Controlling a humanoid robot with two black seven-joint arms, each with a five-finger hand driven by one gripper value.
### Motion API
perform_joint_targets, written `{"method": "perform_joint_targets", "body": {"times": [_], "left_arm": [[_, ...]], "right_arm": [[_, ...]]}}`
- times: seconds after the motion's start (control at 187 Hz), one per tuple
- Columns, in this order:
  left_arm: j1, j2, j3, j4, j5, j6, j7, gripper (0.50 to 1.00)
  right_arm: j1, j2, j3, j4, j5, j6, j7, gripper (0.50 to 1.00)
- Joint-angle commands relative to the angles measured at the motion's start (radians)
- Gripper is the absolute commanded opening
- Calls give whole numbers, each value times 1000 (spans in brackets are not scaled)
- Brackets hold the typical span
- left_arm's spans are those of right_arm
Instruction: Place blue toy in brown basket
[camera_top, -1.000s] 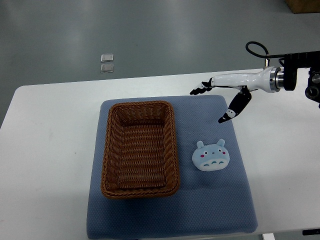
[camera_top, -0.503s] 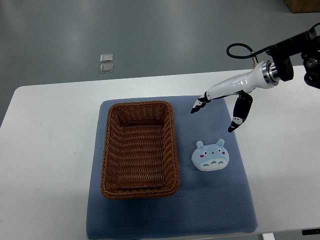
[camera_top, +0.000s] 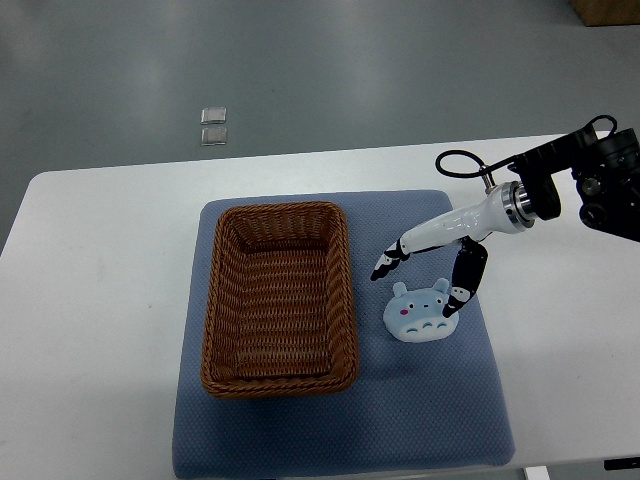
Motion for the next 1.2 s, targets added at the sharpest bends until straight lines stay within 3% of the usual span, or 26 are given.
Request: {"method": "perform_joint_targets", "body": {"times": [0.0,0.358,0.513,0.706,1.027,1.193], "left_arm": [[0,0,0,0,0,0,0,1000],[0,0,0,0,0,0,0,1000],[0,0,0,0,0,0,0,1000],[2,0,0,0,0,0,0,1000],[0,0,0,0,0,0,0,1000],[0,0,0,0,0,0,0,1000]], "right_arm": [[-21,-5,1,-1,0,-11,0,895],[-81,-8,5,7,8,-33,1,891],[-97,-2,3,-2,5,-50,1,862],[-119,1,1,-8,2,-62,0,785],[-150,18,1,-8,-4,-73,1,760],[-163,21,-2,-8,-4,-73,1,635]]}}
